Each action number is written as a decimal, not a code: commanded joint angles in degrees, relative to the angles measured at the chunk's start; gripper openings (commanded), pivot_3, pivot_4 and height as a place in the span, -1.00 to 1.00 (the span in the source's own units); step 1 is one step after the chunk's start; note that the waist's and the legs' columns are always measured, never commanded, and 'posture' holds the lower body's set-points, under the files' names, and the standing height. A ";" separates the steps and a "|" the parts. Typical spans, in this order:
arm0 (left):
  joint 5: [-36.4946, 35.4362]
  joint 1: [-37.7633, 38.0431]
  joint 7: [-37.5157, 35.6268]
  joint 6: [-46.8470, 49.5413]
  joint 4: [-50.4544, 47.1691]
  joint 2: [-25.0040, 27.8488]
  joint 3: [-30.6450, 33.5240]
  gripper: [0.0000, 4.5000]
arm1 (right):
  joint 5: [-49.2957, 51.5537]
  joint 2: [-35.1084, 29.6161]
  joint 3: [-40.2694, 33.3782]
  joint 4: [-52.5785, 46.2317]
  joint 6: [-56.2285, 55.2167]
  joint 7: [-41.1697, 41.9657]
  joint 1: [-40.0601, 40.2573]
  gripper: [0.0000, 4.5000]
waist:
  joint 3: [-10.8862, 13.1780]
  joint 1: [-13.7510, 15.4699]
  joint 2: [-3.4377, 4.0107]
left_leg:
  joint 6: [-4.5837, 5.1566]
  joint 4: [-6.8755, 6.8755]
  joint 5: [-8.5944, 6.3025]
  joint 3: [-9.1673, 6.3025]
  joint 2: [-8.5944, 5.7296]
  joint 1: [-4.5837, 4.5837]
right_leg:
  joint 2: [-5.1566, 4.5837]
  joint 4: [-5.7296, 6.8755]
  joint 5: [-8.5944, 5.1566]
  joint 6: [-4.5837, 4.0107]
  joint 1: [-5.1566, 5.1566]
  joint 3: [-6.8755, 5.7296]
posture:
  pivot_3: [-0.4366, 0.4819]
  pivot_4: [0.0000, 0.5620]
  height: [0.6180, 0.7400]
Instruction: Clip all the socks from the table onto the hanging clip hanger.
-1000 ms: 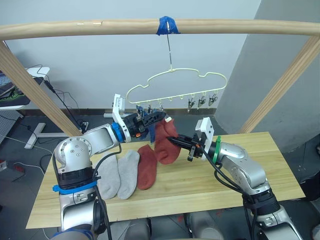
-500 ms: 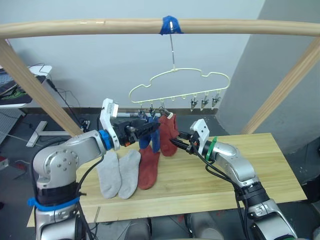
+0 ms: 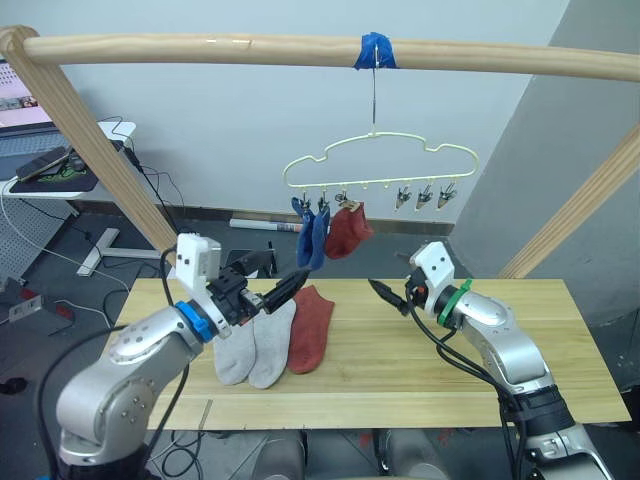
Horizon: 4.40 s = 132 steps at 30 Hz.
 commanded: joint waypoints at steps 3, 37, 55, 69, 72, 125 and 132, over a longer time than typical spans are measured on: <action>4.73 -0.90 0.11 -5.32 -1.76 -1.69 -5.53 1.00 | -0.81 2.19 -4.34 -2.35 -5.19 -5.23 1.04 0.97 | -0.01 0.19 -0.02 | 0.00 0.03 0.00 0.03 0.00 -0.02 | -0.01 -0.02 -0.04 -0.08 0.02 0.00 | -0.09 -0.54 1.00; 5.92 -3.97 -11.79 -23.10 3.02 -4.18 -6.83 1.00 | -1.93 11.11 -2.61 0.30 -2.62 -12.69 -8.44 0.97 | -0.03 -2.74 0.02 | 0.02 0.03 0.00 0.02 0.00 -0.02 | 0.00 0.05 0.13 0.18 0.00 0.00 | -0.11 -0.59 1.00; 6.47 -3.02 -10.69 -23.01 2.24 -3.94 -6.79 1.00 | -1.90 12.45 -2.13 5.43 -5.72 -13.42 -12.66 0.97 | -0.03 -2.63 0.02 | 0.02 0.02 0.00 0.00 0.00 -0.01 | 0.00 0.08 0.30 -0.09 0.01 -0.02 | -0.08 -0.54 1.00; 6.54 -2.93 -9.81 -22.86 2.02 -3.97 -7.00 1.00 | -0.90 13.67 -3.14 7.19 -5.93 -13.67 -14.21 0.97 | -0.03 -2.63 0.02 | 0.03 0.02 0.00 0.00 0.00 0.00 | 0.00 0.10 0.30 -0.11 0.01 -0.02 | -0.07 -0.54 1.00; 6.73 -2.92 -9.71 -22.90 1.93 -3.98 -7.16 1.00 | -0.72 13.79 -3.28 7.40 -5.85 -13.57 -14.29 0.97 | -0.03 -2.61 0.02 | 0.03 0.02 0.00 0.00 0.00 -0.02 | 0.00 0.08 0.31 -0.11 0.01 -0.02 | -0.07 -0.54 1.00; 7.77 -2.03 -10.29 -23.87 2.43 -4.32 -8.13 1.00 | -0.86 15.50 -4.74 11.05 -6.22 -13.94 -16.21 0.25 | -0.03 -2.62 0.03 | 0.03 0.02 0.01 0.00 0.00 0.00 | 0.00 0.10 0.31 -0.12 0.01 -0.02 | -0.07 -0.52 1.00; 7.87 -1.71 -10.55 -24.02 2.51 -4.27 -8.29 1.00 | -0.61 15.60 -5.17 10.93 -5.90 -14.13 -16.15 0.25 | -0.03 -2.63 0.03 | 0.03 0.02 0.01 0.00 0.00 0.00 | 0.01 0.10 0.31 -0.12 0.00 -0.02 | -0.08 -0.51 1.00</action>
